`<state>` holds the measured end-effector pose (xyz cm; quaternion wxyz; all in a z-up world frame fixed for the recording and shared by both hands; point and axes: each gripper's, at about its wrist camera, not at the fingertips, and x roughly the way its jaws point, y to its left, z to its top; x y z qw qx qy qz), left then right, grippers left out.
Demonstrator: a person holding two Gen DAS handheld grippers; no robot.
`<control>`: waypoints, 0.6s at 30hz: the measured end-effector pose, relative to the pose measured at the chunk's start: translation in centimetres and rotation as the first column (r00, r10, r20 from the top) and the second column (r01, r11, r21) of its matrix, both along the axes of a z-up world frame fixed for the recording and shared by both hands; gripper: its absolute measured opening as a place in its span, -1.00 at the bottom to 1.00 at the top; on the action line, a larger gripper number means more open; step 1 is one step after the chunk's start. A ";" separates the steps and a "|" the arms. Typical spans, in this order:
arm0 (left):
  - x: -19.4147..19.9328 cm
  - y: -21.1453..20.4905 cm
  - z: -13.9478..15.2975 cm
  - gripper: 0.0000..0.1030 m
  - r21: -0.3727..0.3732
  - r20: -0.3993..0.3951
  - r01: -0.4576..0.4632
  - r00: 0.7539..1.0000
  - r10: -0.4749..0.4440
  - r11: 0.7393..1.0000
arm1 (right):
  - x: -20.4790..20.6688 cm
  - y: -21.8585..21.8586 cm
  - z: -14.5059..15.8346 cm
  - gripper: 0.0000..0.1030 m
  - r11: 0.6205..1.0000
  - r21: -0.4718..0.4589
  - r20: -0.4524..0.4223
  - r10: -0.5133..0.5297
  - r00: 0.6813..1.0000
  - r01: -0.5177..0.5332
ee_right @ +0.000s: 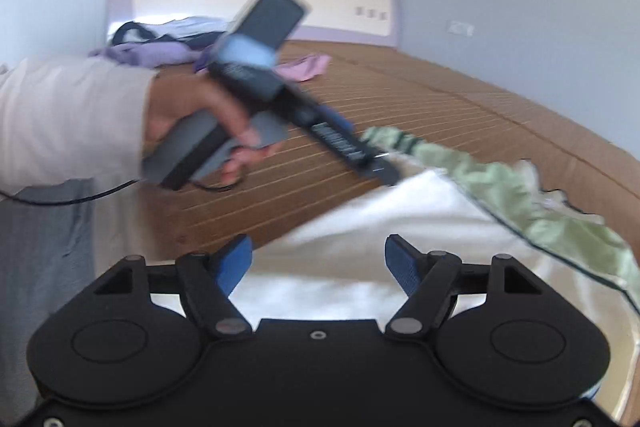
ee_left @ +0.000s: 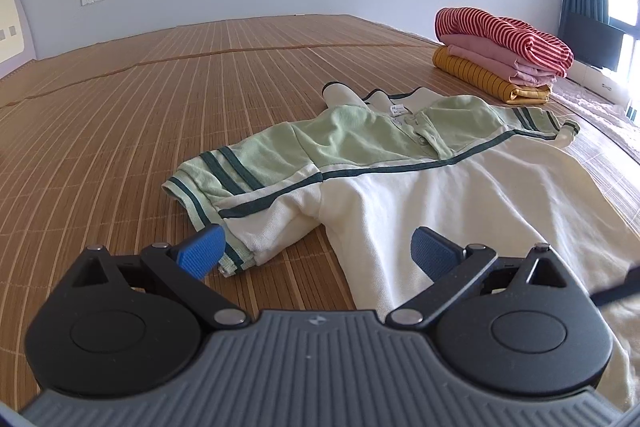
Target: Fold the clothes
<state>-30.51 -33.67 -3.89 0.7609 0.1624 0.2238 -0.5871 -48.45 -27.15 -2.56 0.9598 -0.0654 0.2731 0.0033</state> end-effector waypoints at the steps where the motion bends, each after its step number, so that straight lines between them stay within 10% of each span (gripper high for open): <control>1: 0.1 0.2 0.1 0.97 -0.003 -0.001 0.001 1.000 -0.001 1.000 | 0.1 0.9 0.0 0.45 0.998 -0.009 -0.004 0.067 0.998 -0.067; 12: 1.6 2.2 0.5 0.97 -0.003 -0.052 -0.022 0.998 0.022 1.000 | -0.4 1.7 -2.2 0.30 0.981 -0.135 -0.066 0.133 0.989 -0.141; 16: 1.1 2.2 0.7 0.97 -0.007 -0.027 -0.008 1.000 0.007 1.000 | -0.3 3.0 -2.4 -0.61 0.957 -0.289 0.074 0.032 0.997 -0.010; 18: 1.2 2.3 0.8 0.97 -0.008 -0.017 -0.010 1.000 0.009 1.000 | -0.1 2.7 -1.7 -0.87 0.983 -0.173 0.050 0.068 0.996 -0.058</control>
